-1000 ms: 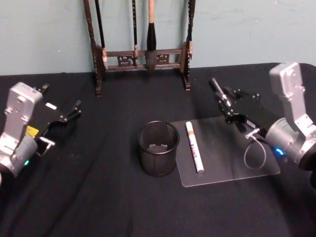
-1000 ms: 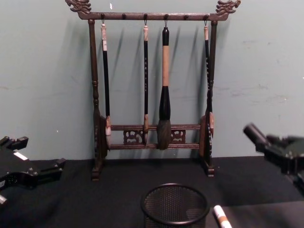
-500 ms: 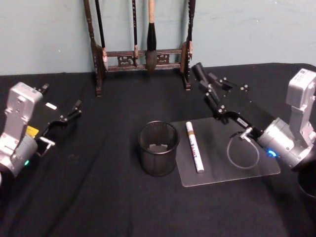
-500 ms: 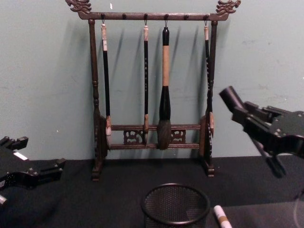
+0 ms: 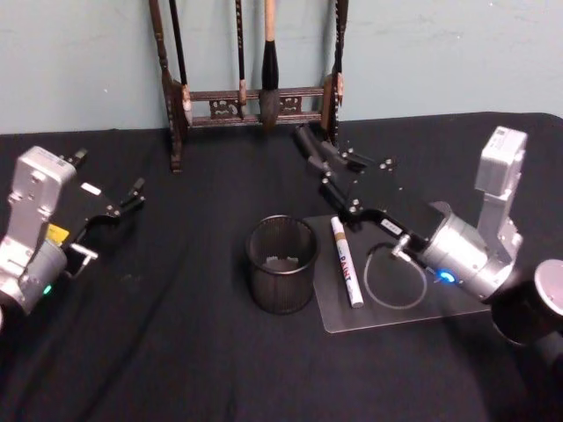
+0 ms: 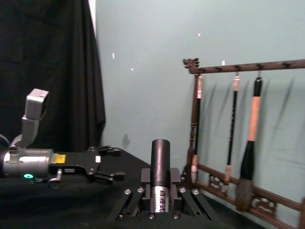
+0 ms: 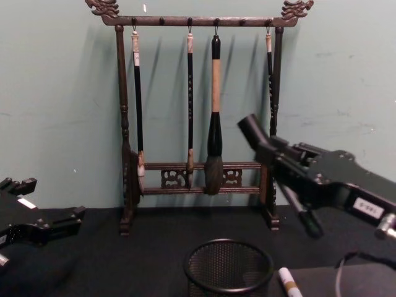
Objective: Pick up the water-based marker from the table and place it into the pen holder.
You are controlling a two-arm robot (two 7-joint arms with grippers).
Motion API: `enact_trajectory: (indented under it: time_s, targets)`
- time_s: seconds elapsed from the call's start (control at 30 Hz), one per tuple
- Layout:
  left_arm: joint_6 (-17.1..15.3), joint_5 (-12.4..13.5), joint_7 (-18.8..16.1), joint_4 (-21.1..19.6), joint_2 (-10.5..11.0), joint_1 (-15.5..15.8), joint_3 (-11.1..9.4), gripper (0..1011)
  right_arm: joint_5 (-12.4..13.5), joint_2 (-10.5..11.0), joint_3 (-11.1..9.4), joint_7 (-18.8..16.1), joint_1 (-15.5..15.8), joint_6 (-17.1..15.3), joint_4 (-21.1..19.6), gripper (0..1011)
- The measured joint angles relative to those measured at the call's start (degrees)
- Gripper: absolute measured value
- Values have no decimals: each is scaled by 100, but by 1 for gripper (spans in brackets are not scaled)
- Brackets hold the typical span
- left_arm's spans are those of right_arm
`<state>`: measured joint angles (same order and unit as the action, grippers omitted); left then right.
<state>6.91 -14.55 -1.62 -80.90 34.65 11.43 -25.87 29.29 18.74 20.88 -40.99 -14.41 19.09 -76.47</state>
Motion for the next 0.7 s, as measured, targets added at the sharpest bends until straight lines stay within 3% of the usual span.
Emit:
enact_trajectory:
  time_s: [0.37, 0.7]
  targets:
    - [0, 0, 0, 0, 0, -1, 0, 1001, 117, -237, 321, -117, -301, 94, 465, 239]
    - [0, 0, 0, 0, 0, 0, 0, 1001, -55, -411, 546, -70, -536, 269, 866, 239]
